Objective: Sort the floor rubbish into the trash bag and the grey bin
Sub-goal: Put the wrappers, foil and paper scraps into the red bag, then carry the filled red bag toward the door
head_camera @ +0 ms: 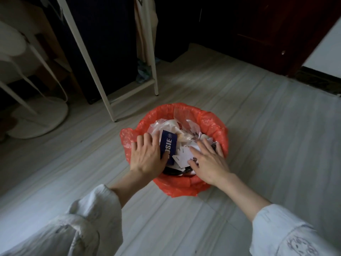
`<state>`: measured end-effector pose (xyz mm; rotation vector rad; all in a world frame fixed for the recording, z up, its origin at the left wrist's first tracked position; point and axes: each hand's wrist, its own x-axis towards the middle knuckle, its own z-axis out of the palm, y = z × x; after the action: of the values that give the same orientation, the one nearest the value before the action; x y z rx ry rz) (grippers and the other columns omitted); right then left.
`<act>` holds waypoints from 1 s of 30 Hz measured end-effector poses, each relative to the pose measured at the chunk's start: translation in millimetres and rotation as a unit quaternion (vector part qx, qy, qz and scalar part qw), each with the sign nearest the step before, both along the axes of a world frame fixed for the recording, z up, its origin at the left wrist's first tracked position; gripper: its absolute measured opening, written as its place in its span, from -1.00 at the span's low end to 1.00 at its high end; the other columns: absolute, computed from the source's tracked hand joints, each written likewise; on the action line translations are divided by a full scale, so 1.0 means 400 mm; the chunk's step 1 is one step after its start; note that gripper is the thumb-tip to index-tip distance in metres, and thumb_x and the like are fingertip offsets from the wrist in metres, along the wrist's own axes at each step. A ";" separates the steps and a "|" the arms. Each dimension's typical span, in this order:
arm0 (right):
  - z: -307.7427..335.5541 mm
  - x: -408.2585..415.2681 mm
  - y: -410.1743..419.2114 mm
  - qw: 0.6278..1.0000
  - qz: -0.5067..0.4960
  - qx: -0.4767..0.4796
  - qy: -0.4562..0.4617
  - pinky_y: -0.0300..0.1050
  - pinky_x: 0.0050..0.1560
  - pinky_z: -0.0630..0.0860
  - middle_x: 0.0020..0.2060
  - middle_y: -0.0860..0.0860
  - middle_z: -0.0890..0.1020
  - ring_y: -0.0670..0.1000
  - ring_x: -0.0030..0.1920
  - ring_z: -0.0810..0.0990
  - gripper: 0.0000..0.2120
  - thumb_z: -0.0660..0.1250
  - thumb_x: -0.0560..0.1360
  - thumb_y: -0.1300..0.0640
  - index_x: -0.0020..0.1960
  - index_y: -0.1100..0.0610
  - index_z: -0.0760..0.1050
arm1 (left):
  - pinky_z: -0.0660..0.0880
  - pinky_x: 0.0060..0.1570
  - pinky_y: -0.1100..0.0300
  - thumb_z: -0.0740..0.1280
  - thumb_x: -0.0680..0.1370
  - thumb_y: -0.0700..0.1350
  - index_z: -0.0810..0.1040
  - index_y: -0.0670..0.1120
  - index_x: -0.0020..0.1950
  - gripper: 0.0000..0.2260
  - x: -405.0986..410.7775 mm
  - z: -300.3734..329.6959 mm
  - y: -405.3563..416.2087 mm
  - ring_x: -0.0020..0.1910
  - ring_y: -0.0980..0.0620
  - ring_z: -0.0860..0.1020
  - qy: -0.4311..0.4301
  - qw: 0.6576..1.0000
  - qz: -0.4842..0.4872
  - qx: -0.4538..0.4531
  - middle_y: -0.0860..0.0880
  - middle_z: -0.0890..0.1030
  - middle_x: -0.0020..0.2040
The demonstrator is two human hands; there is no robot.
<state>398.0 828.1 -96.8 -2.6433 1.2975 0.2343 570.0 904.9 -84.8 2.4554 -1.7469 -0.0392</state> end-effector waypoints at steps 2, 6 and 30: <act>0.008 -0.009 0.017 0.999 0.014 -0.011 -0.032 0.15 0.48 -0.27 0.54 0.00 -0.08 0.00 0.52 -0.22 -0.50 -0.01 0.60 -0.13 0.50 -0.04 0.07 | 0.34 0.05 0.00 0.27 0.50 0.12 0.31 -0.13 0.37 -0.47 0.000 0.001 0.014 0.05 -0.13 0.38 -0.031 0.998 -0.018 -0.054 -0.15 0.41 0.13; 0.026 -0.021 0.052 0.999 0.029 0.023 -0.028 0.13 0.48 -0.23 0.53 0.00 0.00 0.00 0.53 -0.14 -0.55 -0.04 0.62 -0.09 0.49 -0.05 0.12 | 0.30 0.16 0.08 0.14 0.59 -0.01 0.27 -0.09 0.41 -0.60 -0.020 0.005 0.025 0.22 -0.07 0.33 -0.014 0.994 -0.107 0.001 -0.05 0.38 0.29; 0.068 -0.024 -0.151 0.907 -0.361 0.046 -0.211 -0.01 0.14 0.40 0.13 0.33 0.55 0.28 0.18 0.49 -0.70 0.18 0.55 0.17 0.17 0.33 0.50 | 0.36 0.25 -0.05 0.10 0.61 -0.10 0.30 -0.21 0.38 -0.63 0.166 0.019 -0.072 0.25 -0.26 0.41 0.319 0.929 0.189 0.011 -0.29 0.44 0.28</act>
<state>388.2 767.9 -69.6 -1.8068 1.8965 -0.3558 636.4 876.1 -77.2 2.3596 -0.9951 -0.7265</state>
